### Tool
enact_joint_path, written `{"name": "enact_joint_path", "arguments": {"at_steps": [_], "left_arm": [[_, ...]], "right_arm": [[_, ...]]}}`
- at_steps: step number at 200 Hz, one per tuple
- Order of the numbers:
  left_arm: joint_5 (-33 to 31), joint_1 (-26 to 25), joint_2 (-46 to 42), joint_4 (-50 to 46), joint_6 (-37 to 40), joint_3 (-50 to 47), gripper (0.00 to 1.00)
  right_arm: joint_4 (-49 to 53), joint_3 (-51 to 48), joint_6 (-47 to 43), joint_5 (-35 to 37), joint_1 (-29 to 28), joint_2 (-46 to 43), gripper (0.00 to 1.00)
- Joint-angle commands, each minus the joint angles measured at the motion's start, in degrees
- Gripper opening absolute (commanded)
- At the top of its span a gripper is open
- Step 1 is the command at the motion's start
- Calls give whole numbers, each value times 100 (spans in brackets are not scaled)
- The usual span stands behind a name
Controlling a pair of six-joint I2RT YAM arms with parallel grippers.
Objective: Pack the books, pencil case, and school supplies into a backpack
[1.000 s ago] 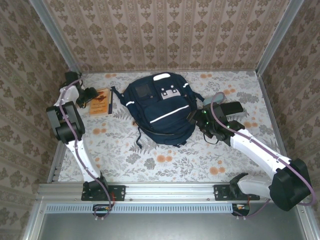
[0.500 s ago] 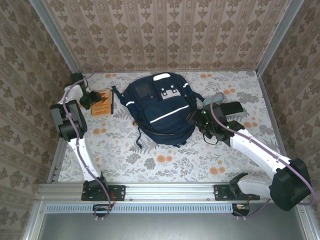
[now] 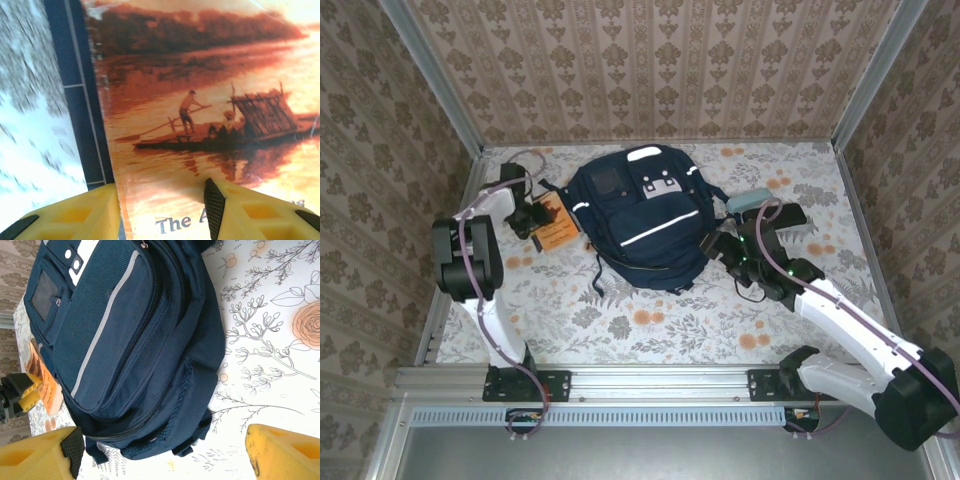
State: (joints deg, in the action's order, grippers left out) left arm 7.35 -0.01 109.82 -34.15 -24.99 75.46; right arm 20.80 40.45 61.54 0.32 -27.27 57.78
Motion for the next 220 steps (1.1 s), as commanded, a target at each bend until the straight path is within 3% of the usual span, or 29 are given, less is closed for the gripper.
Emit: {"name": "enact_joint_path", "arguments": {"at_steps": [1, 69, 119, 165, 194, 220], "left_arm": [[-267, -479, -161, -697, -295, -802, 48], [-297, -1371, -1476, -250, -1123, -2587, 47], [-252, -1685, -2302, -426, -1142, -2934, 48], [209, -1695, -3014, -423, -1244, -2913, 58], [453, -1661, -3574, -116, -1607, -3267, 66], [908, -1634, -3893, 315, -1956, -3616, 67]], "right_arm": [[-10, -174, 67, -49, -43, -310, 86], [133, -148, -65, -190, -127, -506, 85], [168, 101, -275, -67, -503, -170, 85], [287, 929, -871, -95, -1114, 1064, 81], [510, 1884, -1436, -13, -1692, 2138, 74], [627, 2713, -1725, -31, -2091, 3172, 65]]}}
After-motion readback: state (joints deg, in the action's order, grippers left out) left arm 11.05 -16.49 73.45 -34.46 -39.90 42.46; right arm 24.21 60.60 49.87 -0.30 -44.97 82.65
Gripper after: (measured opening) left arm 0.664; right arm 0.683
